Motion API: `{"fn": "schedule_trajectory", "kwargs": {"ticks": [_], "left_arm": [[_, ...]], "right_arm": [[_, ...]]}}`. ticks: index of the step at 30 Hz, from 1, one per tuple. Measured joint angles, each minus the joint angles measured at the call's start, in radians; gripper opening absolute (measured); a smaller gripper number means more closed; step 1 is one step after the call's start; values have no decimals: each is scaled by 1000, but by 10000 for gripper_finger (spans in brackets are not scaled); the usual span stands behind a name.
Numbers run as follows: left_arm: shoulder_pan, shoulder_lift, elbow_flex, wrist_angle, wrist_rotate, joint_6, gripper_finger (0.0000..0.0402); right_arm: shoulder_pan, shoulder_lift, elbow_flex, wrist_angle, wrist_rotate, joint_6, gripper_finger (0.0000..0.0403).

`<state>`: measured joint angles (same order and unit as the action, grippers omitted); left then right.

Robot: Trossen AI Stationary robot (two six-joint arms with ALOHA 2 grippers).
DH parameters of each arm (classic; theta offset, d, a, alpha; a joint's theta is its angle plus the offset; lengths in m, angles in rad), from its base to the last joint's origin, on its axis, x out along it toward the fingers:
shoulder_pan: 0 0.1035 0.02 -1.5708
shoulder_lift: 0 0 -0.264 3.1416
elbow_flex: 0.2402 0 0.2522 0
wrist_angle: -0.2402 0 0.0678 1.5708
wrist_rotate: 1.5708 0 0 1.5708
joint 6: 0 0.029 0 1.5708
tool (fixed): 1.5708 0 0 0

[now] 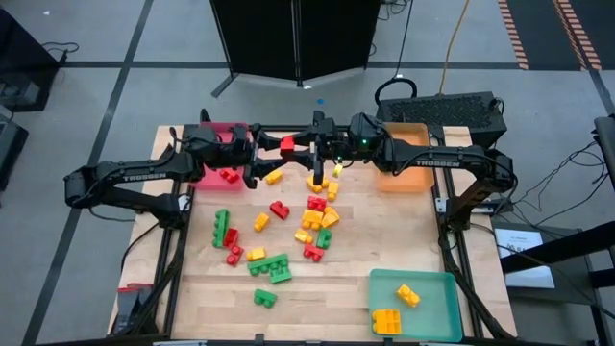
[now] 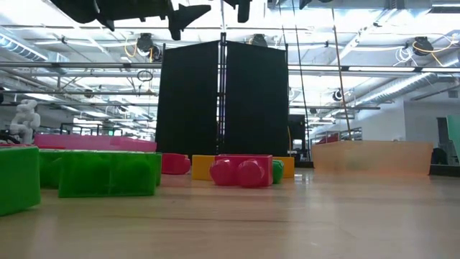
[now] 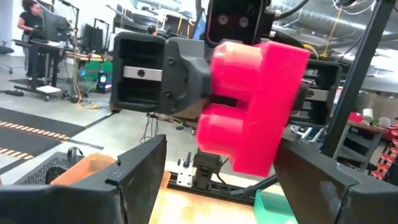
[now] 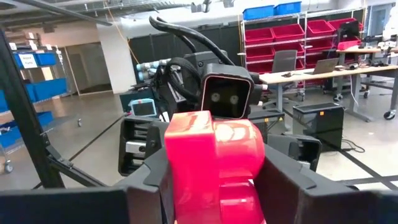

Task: Sort blocks
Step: Put the red game piece into the red bin

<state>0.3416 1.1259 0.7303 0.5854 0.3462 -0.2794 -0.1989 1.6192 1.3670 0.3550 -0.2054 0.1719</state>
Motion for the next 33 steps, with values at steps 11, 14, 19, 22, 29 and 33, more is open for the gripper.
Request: {"fn": "schedule_trajectory", "kwargs": {"ticks": [11, 14, 19, 22, 29, 33], "left_arm": [[-23, 64, 20, 1, -8, -2, 256], [-24, 72, 27, 4, -10, -2, 242], [-24, 73, 29, 4, -11, -1, 235], [-24, 73, 29, 4, -12, -1, 235], [-24, 73, 29, 4, -12, 4, 235], [-24, 73, 29, 4, -12, 6, 234]], "right_arm": [[0, 0, 0, -6, -6, 0, 152], [-1, 0, 0, -13, -6, 0, 152], [-1, 0, 0, -39, -6, 0, 152], [-1, 0, 0, -45, -6, 0, 152], [-1, 0, 0, -45, -8, -3, 152], [-1, 0, 0, -46, -9, -3, 152]]}}
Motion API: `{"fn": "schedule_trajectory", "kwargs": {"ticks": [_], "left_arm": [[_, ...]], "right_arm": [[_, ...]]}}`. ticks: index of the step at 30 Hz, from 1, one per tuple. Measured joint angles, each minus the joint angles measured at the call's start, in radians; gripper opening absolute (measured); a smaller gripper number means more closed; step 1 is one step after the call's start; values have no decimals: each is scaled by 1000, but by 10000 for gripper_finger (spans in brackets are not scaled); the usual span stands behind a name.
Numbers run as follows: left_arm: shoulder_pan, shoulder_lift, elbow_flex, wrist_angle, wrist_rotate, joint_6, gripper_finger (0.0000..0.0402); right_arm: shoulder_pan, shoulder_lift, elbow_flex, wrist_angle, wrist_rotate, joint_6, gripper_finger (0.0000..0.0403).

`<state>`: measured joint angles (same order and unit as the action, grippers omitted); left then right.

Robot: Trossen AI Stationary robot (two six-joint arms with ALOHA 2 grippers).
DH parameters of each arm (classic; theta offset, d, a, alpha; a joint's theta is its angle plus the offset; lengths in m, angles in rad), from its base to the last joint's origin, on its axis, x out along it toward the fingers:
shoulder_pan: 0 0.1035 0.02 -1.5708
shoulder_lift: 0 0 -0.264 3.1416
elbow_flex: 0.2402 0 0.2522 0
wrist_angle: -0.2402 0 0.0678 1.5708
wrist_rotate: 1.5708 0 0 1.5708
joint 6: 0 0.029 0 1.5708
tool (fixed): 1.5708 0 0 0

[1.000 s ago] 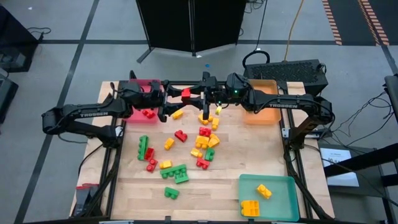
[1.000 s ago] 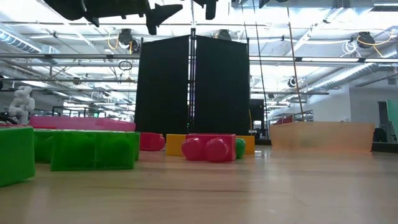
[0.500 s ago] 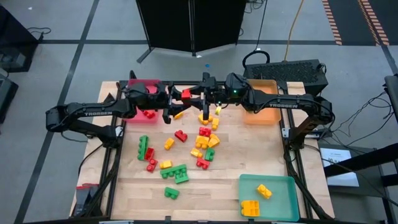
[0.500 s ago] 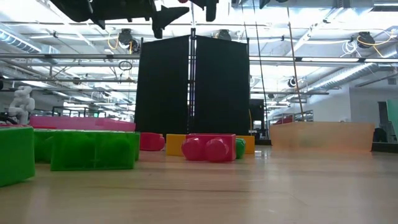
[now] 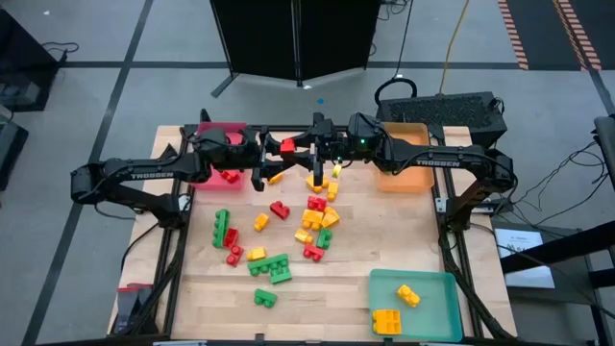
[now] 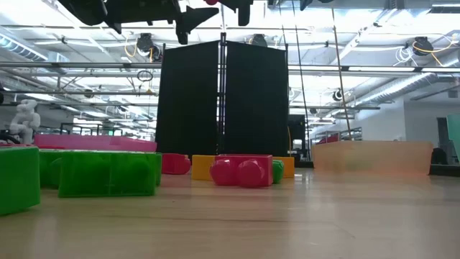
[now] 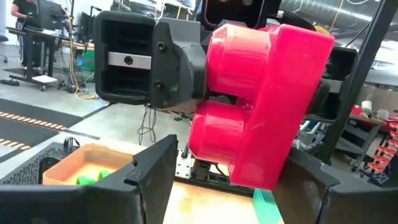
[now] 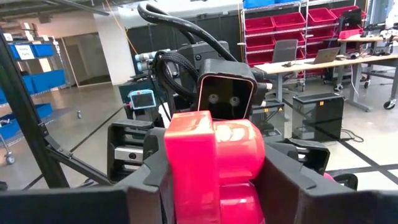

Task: Sort blocks
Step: Put the red game piece into the red bin

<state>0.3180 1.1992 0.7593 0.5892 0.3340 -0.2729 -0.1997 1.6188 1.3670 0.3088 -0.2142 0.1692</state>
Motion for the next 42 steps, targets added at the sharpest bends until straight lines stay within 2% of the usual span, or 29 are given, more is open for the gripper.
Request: {"fn": "schedule_trajectory", "kwargs": {"ticks": [5, 17, 33, 42], "left_arm": [[0, 0, 0, 0, 0, 0, 231], [0, 0, 0, -7, 2, -2, 171], [0, 0, 0, -11, 6, -5, 166], [0, 0, 0, -11, 8, -5, 166]], "right_arm": [[0, 0, 0, -1, 0, 2, 152], [0, 0, 0, -7, 5, -3, 152], [0, -1, 2, -32, 2, 0, 152], [0, -1, 2, -35, -2, 3, 166]]}}
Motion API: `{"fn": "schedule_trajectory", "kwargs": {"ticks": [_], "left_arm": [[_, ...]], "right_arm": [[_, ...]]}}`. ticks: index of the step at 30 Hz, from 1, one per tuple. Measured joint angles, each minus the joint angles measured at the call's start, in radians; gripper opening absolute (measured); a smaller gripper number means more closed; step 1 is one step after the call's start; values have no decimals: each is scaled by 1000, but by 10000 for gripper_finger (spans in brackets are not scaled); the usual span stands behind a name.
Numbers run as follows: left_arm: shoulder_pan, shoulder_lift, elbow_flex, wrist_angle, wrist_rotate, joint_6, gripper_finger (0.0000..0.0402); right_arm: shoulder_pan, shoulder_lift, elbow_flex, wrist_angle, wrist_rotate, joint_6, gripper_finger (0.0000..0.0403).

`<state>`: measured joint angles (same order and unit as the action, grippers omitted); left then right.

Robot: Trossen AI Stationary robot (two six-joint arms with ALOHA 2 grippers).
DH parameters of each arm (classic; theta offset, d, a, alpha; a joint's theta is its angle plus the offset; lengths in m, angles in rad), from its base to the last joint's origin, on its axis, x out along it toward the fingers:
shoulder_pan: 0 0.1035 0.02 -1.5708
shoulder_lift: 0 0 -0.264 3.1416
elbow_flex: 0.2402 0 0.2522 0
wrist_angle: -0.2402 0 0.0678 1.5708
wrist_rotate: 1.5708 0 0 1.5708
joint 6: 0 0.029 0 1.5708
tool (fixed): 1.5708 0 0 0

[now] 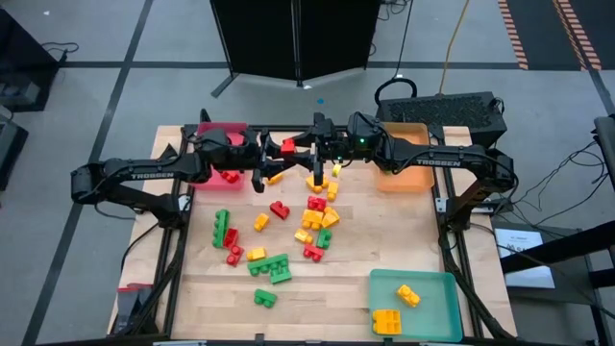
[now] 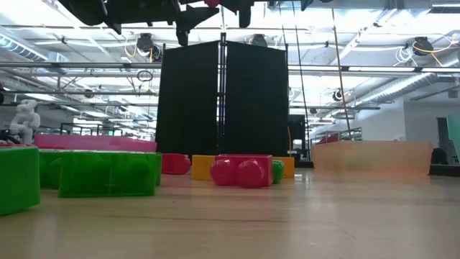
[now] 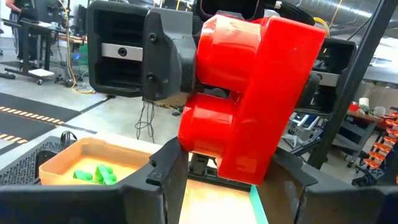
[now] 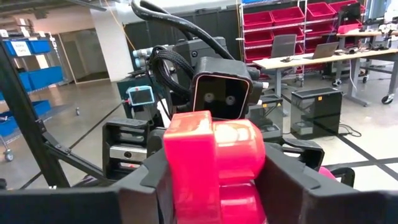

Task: Sort blocks
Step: Put the red game piece into the red bin

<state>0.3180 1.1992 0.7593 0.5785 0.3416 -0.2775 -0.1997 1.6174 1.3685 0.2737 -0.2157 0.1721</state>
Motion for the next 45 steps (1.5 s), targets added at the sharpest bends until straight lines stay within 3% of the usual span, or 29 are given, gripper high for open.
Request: {"fn": "schedule_trajectory", "kwargs": {"ticks": [10, 18, 27, 40, 45], "left_arm": [[0, 0, 0, 0, 5, 3, 165], [3, 0, 0, -4, -5, 2, 165], [72, -9, 2, -66, -34, -2, 165], [236, -98, 2, -412, -47, 47, 165], [246, -100, 2, -562, -69, 85, 166]], "right_arm": [[-11, -1, 0, -12, -79, 53, 218], [-11, -3, 0, -3, -81, 48, 269], [-34, -81, -2, -81, -61, 1, 278], [-67, -108, -2, -365, -17, -36, 279], [-66, -81, -2, -564, 94, -107, 279]]}}
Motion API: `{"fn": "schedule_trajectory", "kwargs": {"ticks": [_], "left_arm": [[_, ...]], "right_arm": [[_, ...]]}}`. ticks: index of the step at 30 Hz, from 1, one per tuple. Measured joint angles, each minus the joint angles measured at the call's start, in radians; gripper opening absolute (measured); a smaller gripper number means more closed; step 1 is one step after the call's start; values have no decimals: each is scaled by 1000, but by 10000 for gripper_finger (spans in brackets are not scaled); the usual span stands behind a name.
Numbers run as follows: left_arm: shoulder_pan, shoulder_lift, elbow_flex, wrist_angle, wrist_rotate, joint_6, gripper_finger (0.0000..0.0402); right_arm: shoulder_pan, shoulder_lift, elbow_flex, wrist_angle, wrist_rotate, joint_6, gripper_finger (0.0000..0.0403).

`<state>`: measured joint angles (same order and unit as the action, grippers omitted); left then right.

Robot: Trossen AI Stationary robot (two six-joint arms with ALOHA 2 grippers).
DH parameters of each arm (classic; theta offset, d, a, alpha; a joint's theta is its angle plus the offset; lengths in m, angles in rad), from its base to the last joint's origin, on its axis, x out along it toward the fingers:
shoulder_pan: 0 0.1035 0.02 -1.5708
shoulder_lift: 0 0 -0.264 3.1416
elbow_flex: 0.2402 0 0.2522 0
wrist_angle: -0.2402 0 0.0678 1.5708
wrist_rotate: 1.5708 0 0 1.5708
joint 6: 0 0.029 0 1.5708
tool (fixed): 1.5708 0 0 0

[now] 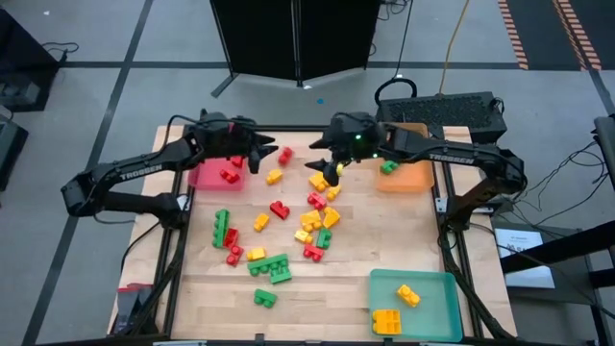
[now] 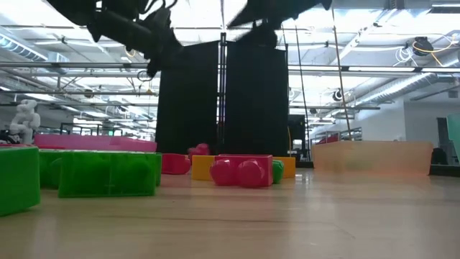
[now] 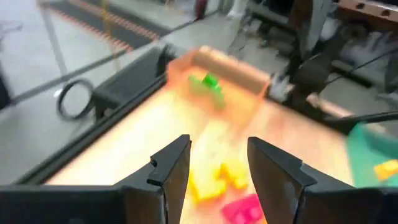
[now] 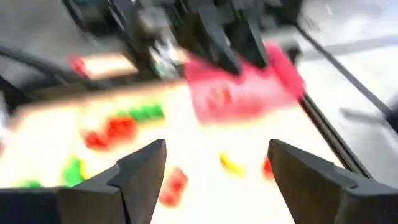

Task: Sort blocks
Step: Put the red game piece into the red bin

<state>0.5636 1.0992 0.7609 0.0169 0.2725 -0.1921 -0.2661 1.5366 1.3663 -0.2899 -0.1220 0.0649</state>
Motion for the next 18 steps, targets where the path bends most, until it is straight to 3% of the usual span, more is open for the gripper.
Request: {"fn": "schedule_trajectory", "kwargs": {"ticks": [4, 11, 18], "left_arm": [[0, 17, 0, -43, -69, -2, 166], [11, 112, 0, -59, -190, 43, 185], [12, 290, 22, -77, -349, -9, 213]], "right_arm": [[-2, 70, 0, -59, 74, -20, 279], [4, 184, 0, -63, 38, 27, 279], [6, 191, 0, -79, -15, 60, 279]]}}
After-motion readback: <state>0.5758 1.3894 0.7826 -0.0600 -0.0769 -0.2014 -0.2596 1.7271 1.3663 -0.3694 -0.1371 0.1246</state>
